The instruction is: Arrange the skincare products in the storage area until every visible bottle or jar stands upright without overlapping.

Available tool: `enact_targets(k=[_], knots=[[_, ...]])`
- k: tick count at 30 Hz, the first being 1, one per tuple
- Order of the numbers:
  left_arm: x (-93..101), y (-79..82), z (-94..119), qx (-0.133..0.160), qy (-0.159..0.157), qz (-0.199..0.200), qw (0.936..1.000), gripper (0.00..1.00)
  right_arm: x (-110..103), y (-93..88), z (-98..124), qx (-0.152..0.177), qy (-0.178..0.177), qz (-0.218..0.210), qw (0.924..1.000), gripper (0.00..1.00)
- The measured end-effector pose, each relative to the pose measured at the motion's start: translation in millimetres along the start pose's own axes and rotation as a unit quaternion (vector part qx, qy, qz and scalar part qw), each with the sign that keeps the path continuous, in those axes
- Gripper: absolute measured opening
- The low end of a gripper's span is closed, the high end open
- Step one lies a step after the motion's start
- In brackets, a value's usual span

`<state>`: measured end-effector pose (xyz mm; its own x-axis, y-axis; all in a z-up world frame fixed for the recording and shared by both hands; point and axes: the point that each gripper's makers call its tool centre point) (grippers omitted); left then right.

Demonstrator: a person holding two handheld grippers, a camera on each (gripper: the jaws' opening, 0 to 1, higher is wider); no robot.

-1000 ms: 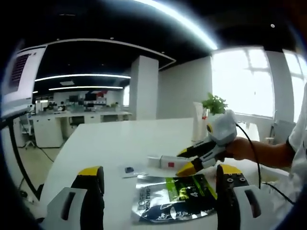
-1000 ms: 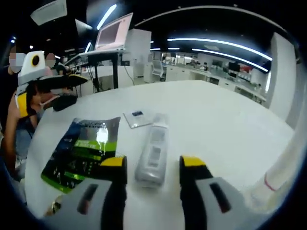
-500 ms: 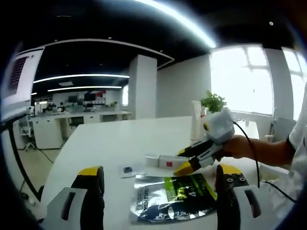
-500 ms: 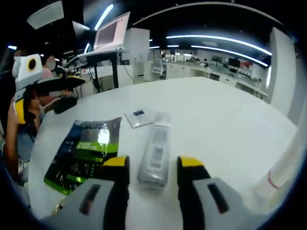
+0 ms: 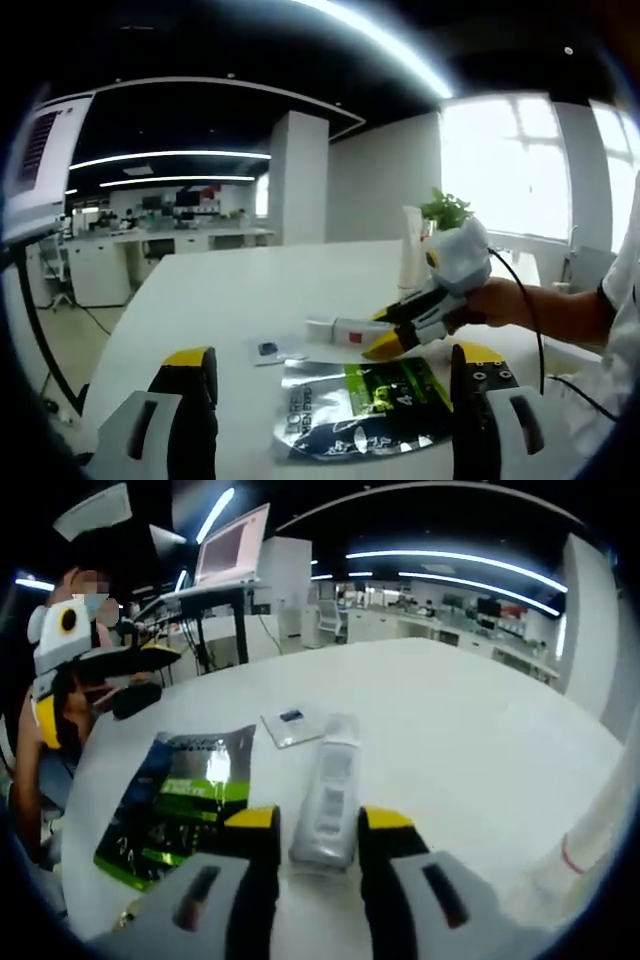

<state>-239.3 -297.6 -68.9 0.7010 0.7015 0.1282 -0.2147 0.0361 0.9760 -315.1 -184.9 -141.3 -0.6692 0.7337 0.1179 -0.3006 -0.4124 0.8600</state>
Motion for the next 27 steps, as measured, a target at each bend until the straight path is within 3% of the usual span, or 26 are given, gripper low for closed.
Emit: enact_targets(k=[18,27], knots=[[0.0,-2.1,-2.3,0.002,-0.007,0.015,0.9999,0.97,0.0,4.1,-5.9,0.003,0.004,0.002,1.0000,0.23],[-3.1,-6.2,-0.8,-0.003,-0.007,0.027,0.9996,0.93,2.9,9.7,-4.7,0.022,0.004,-0.029,0.9993,0.23]])
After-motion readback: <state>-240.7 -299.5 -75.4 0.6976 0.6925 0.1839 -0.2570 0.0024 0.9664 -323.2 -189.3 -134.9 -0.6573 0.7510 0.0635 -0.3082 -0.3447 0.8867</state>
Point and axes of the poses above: the point that each gripper's makers call its tool centre point, and the gripper's own axes: z roughly backward along the fingers, x roughly to its right, y roughly out of its top, and after that the axes turned 8 degrees about -y, right-handed
